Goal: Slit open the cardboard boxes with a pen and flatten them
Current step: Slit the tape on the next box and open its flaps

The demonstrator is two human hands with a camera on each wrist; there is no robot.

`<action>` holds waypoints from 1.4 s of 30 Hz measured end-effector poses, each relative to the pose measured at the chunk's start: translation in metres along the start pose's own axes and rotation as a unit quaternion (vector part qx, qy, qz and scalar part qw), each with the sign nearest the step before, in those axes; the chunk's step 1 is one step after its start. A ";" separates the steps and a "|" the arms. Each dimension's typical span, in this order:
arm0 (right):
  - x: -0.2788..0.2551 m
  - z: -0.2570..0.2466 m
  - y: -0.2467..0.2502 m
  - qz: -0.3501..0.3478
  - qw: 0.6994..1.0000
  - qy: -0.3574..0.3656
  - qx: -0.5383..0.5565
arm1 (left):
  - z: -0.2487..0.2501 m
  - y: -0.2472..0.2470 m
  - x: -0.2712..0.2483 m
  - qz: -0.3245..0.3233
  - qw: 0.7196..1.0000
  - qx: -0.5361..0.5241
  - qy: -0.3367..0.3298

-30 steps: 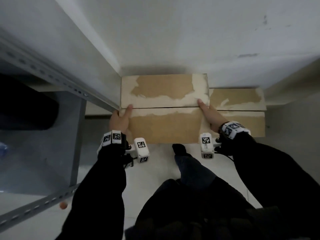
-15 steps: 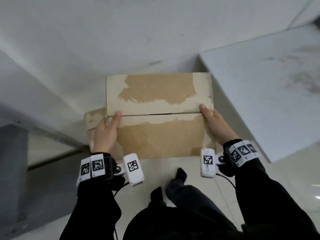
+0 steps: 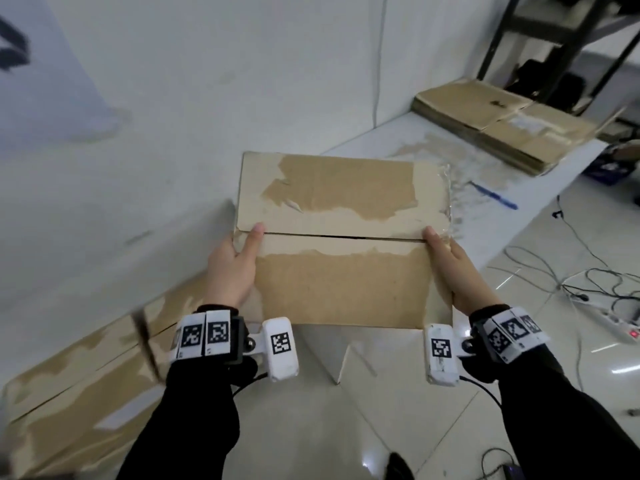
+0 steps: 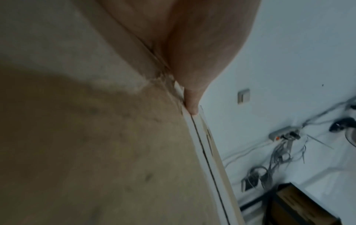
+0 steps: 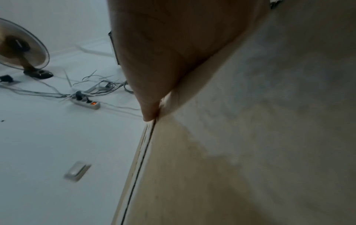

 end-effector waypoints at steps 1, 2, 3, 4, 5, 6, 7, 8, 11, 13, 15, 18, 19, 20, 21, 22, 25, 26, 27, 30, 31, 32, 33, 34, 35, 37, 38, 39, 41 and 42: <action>0.010 0.003 0.016 0.002 1.000 -0.004 -0.001 | 0.009 -0.014 0.007 -0.011 1.000 -0.005 0.004; 0.021 0.002 0.040 0.004 1.000 -0.008 -0.006 | 0.022 -0.036 0.019 -0.018 1.000 -0.002 0.004; 0.031 0.000 0.063 0.007 1.000 -0.012 -0.017 | 0.032 -0.056 0.030 -0.021 1.000 0.003 0.012; 0.042 -0.004 0.081 0.006 0.999 -0.021 -0.027 | 0.039 -0.071 0.042 -0.017 1.000 0.004 0.020; 0.054 -0.008 0.098 0.004 0.999 -0.025 -0.041 | 0.047 -0.085 0.053 -0.014 1.000 -0.001 0.026; 0.067 -0.014 0.113 0.001 0.998 -0.027 -0.052 | 0.056 -0.099 0.063 -0.012 1.000 -0.007 0.027; 0.081 -0.019 0.126 -0.004 0.998 -0.023 -0.065 | 0.064 -0.111 0.073 -0.009 0.999 -0.011 0.029; 0.097 -0.024 0.137 -0.006 0.997 -0.019 -0.077 | 0.070 -0.123 0.083 -0.002 0.999 -0.010 0.030; 0.143 -0.032 0.166 0.015 0.993 -0.014 -0.116 | 0.073 -0.157 0.113 0.030 0.998 0.004 0.059; 0.177 -0.031 0.176 0.001 0.990 -0.015 -0.141 | 0.069 -0.177 0.131 0.045 0.996 0.004 0.083; 0.208 -0.029 0.184 -0.020 0.984 -0.021 -0.173 | 0.063 -0.192 0.151 0.054 0.993 0.004 0.106; 0.252 -0.025 0.201 -0.044 0.976 -0.039 -0.207 | 0.058 -0.211 0.187 0.070 0.991 0.019 0.114; 0.266 -0.024 0.206 -0.049 0.975 -0.045 -0.212 | 0.058 -0.217 0.198 0.070 0.990 0.025 0.119; 0.277 -0.023 0.210 -0.058 0.972 -0.059 -0.219 | 0.058 -0.222 0.207 0.066 0.989 0.029 0.129; 0.291 -0.020 0.215 -0.065 0.969 -0.076 -0.225 | 0.056 -0.226 0.217 0.064 0.987 0.033 0.142; 0.304 -0.019 0.220 -0.077 0.965 -0.096 -0.231 | 0.056 -0.230 0.225 0.065 0.986 0.037 0.152; 0.330 -0.006 0.223 -0.100 0.957 -0.130 -0.239 | 0.058 -0.229 0.234 0.065 0.980 0.064 0.175; 0.336 -0.004 0.224 -0.098 0.957 -0.131 -0.239 | 0.060 -0.229 0.238 0.069 0.978 0.069 0.182; 0.339 -0.002 0.227 -0.090 0.960 -0.128 -0.233 | 0.064 -0.229 0.239 0.074 0.978 0.068 0.181; 0.337 0.002 0.230 -0.056 0.974 -0.099 -0.197 | 0.084 -0.227 0.236 0.125 0.982 0.083 0.116; 0.335 0.003 0.229 -0.042 0.979 -0.093 -0.174 | 0.096 -0.224 0.233 0.155 0.977 0.115 0.087; 0.333 0.004 0.228 -0.031 0.985 -0.086 -0.144 | 0.111 -0.223 0.230 0.178 0.972 0.140 0.062; 0.333 0.007 0.226 -0.029 0.992 -0.080 -0.094 | 0.127 -0.226 0.227 0.187 0.970 0.147 0.041; 0.331 0.011 0.225 -0.039 0.995 -0.088 -0.025 | 0.143 -0.235 0.224 0.180 0.973 0.141 0.029; 0.328 0.015 0.223 -0.060 0.992 -0.105 0.046 | 0.160 -0.249 0.221 0.163 0.978 0.130 0.021; 0.312 0.018 0.220 -0.160 0.966 -0.155 0.133 | 0.194 -0.293 0.215 0.116 0.987 0.107 0.007; 0.302 0.019 0.223 -0.222 0.951 -0.173 0.127 | 0.209 -0.319 0.214 0.089 0.991 0.101 -0.002; 0.293 0.022 0.230 -0.276 0.938 -0.181 0.110 | 0.218 -0.346 0.216 0.056 0.993 0.101 0.001; 0.283 0.029 0.249 -0.339 0.915 -0.200 0.083 | 0.218 -0.400 0.228 -0.032 0.981 0.176 0.076; 0.288 0.034 0.261 -0.342 0.914 -0.203 0.078 | 0.211 -0.421 0.235 -0.068 0.958 0.247 0.130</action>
Point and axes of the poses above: each hand's wrist, its own x-axis towards the middle knuckle, its own y-axis out of the back of the hand, z = x × y, the point moved 6 cm from there along x, towards the middle knuckle, and after that the axes turned 13 degrees about -z, right-handed, at the moved point
